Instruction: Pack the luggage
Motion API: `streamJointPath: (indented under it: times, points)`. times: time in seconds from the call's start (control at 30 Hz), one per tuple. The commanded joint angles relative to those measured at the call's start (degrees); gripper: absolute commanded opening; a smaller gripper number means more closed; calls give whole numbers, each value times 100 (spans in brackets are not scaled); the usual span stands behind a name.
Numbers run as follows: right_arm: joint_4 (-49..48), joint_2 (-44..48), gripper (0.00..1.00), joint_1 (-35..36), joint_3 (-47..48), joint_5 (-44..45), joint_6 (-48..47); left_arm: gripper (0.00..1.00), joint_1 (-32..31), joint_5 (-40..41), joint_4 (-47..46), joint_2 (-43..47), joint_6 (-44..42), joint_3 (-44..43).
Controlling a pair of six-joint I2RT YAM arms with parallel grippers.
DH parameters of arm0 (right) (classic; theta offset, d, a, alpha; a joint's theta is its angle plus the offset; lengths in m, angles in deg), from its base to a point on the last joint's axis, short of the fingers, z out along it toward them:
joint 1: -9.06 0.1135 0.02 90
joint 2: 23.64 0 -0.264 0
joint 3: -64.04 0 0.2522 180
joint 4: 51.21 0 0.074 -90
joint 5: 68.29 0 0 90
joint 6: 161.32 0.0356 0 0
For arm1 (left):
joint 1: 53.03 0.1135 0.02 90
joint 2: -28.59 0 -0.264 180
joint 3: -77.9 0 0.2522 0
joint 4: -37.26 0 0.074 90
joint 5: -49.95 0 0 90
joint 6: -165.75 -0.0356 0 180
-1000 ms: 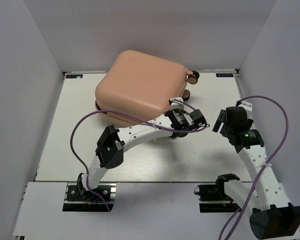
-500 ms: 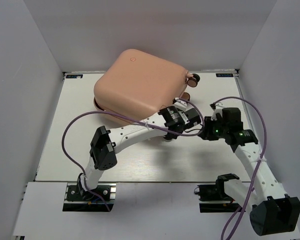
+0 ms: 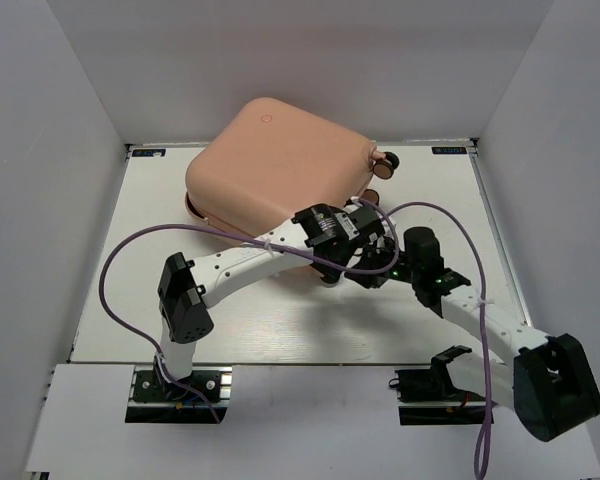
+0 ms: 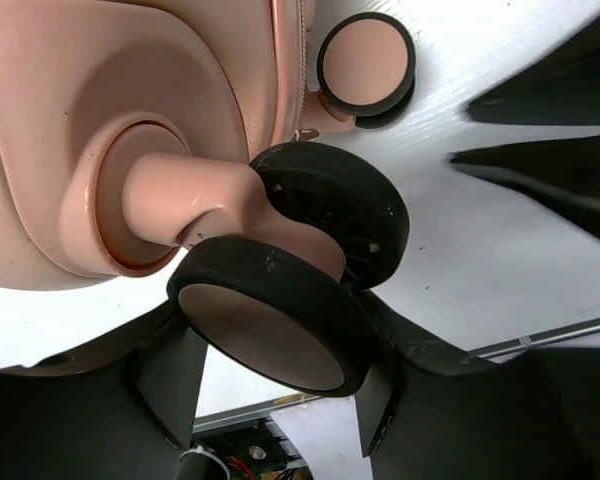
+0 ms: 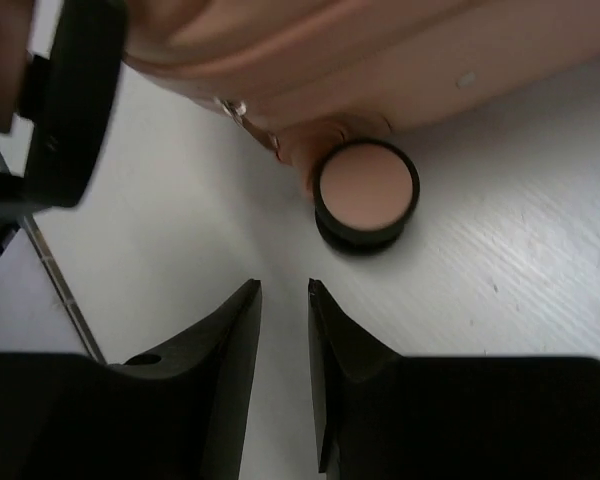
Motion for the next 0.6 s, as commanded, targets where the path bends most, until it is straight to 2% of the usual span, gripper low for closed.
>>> streamJointPath:
  times: [0.0, 0.2, 0.33, 0.43, 0.57]
  points:
    - [-1887, -241, 31, 554, -113, 493, 148, 0, 73, -606, -858, 826, -169, -110]
    - [-3145, -795, 30, 1163, -166, 1398, 148, 0, 134, -545, -902, 905, -81, -40]
    - [-3664, -1269, 42, 1373, -245, 1610, 288, 0, 169, -607, -1024, 932, 7, 83]
    - [-4591, -1506, 48, 1444, -482, 1882, 481, 0, 187, -598, -1042, 984, 77, 180]
    - [-5492, -1885, 50, 1444, -676, 1963, 552, 0, 204, -624, -1165, 1081, 183, 373]
